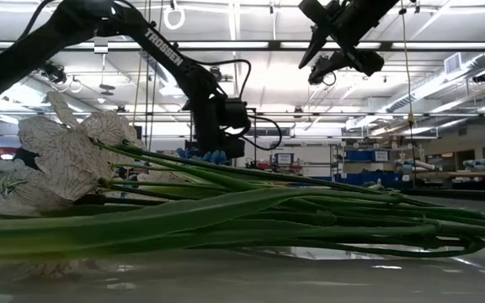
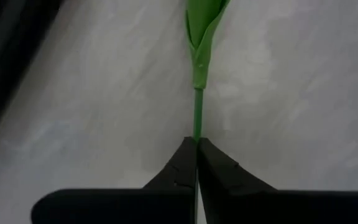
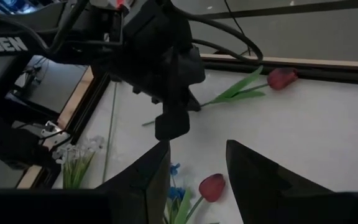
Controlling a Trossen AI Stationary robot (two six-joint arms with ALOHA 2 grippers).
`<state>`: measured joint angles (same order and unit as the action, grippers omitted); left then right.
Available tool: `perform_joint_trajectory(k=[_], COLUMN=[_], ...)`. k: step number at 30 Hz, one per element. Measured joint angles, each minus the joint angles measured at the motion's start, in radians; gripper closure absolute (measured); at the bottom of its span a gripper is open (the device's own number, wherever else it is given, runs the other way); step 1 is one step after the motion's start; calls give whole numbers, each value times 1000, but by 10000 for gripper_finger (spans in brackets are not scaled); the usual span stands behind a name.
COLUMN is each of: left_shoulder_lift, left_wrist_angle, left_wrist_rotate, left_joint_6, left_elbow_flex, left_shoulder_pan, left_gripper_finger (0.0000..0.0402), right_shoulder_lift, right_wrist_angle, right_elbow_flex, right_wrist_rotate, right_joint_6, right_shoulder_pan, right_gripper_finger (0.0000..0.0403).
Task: Sort flowers into vase by color
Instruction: Put the top red tulip flower into the red flower vase
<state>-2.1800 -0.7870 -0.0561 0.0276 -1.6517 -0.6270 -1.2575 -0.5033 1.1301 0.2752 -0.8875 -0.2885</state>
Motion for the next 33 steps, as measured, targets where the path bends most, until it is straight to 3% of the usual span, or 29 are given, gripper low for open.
perform_joint_trajectory(k=[8, 13, 19, 24, 33], left_shoulder_lift=[154, 289, 416, 482, 514], left_wrist_angle=[-14, 64, 215, 344, 454], left_wrist_rotate=[-155, -277, -406, -425, -428], left_joint_6=[-61, -77, -138, -209, -277], left_elbow_flex=[2, 2, 2, 0, 0], left_shoulder_pan=[-14, -5, 31, 72, 153], left_gripper_finger=[392, 393, 393, 393, 393], right_shoulder_lift=[0, 0, 0, 0, 0], right_wrist_angle=[-4, 5, 194, 396, 581], right_elbow_flex=[0, 0, 0, 0, 0], right_wrist_rotate=[16, 24, 51, 123, 79], right_joint_6=[8, 9, 57, 113, 213], right_shoulder_pan=[25, 34, 47, 48, 48], right_gripper_finger=[239, 239, 239, 234, 216])
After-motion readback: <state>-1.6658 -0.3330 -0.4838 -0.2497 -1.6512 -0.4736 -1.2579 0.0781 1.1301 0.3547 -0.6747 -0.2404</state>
